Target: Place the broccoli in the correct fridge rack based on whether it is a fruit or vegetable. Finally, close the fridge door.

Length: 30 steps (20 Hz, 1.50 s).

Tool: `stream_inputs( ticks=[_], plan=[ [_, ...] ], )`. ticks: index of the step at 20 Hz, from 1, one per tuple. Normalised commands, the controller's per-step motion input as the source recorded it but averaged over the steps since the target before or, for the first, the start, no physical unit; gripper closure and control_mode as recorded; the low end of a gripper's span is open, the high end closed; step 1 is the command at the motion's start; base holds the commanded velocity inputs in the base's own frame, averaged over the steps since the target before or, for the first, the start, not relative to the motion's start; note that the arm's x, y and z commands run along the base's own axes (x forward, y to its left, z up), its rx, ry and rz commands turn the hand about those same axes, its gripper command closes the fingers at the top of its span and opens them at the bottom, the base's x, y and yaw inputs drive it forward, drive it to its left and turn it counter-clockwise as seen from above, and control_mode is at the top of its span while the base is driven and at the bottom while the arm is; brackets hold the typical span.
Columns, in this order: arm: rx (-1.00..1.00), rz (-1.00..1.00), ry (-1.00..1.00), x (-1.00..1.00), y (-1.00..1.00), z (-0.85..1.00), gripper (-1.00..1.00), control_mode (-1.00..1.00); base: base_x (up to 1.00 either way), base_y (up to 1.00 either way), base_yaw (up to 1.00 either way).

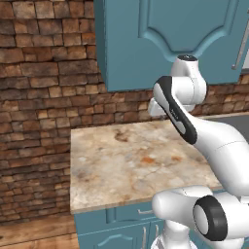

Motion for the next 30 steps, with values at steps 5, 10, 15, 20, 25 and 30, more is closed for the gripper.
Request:
stream_inputs(
  ticks=[5,10,15,20,25,30],
  plan=[
    [0.01,-0.03,-0.05,-0.60,-0.67,-0.12,-1.00,-1.00,0.00,0.00,0.00],
    [0.05,-0.22,0.00,-0.64,-1.00,-0.38,-1.00,-1.00,0.00,0.00,0.00],
    [0.10,-0.28,0.09,-0.01,-1.00,-0.52,-1.00,-1.00,0.00,0.00,0.00],
    [0.18,-0.23,0.14,0.18,-1.00,-0.51,-1.00,-1.00,0.00,0.00,0.00],
    [0.15,-0.08,0.21,0.52,-0.99,-0.51,-1.00,-1.00,0.00,0.00,0.00],
    [0.01,-0.04,0.22,0.06,-0.18,-0.16,-1.00,-1.00,0.00,0.00,0.00]
  ],
)
